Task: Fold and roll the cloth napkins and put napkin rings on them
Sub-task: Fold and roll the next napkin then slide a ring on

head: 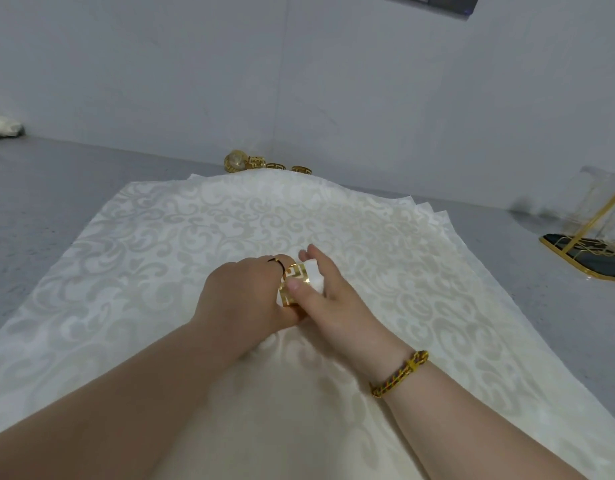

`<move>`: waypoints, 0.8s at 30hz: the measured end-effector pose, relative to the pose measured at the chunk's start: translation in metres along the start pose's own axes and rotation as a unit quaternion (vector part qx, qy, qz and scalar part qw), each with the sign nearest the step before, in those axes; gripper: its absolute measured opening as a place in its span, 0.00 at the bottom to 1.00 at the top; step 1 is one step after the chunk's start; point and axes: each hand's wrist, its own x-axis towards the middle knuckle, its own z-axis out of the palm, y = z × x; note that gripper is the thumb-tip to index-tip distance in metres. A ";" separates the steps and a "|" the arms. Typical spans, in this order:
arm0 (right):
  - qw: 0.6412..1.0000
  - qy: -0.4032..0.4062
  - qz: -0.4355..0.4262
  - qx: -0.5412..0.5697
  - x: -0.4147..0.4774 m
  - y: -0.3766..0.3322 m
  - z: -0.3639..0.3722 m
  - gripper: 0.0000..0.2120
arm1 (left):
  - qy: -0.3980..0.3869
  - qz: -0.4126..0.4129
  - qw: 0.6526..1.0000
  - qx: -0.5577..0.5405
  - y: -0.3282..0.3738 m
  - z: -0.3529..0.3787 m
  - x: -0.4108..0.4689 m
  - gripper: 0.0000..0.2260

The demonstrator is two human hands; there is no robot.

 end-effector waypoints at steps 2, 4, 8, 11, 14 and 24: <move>1.000 0.005 -0.014 0.016 0.001 -0.001 -0.001 0.25 | 0.003 0.001 1.000 -0.018 0.000 0.000 0.000 0.16; 0.998 0.025 -0.021 0.061 0.002 0.000 -0.005 0.18 | 0.005 -0.001 1.000 -0.028 0.000 0.000 0.000 0.18; 0.987 0.064 0.022 0.147 0.001 0.004 -0.016 0.02 | -0.012 -0.006 1.000 0.000 -0.001 0.000 -0.001 0.20; 0.985 0.033 0.045 0.163 -0.002 0.003 -0.019 0.08 | -0.017 0.002 1.000 0.026 0.000 -0.001 -0.001 0.20; 0.992 0.037 0.038 0.114 -0.001 0.003 -0.018 0.10 | -0.020 0.012 0.999 0.045 0.001 0.000 0.000 0.19; 0.974 0.141 0.071 0.159 0.007 0.012 -0.030 0.12 | -0.046 -0.120 0.952 -0.276 -0.008 -0.009 -0.004 0.34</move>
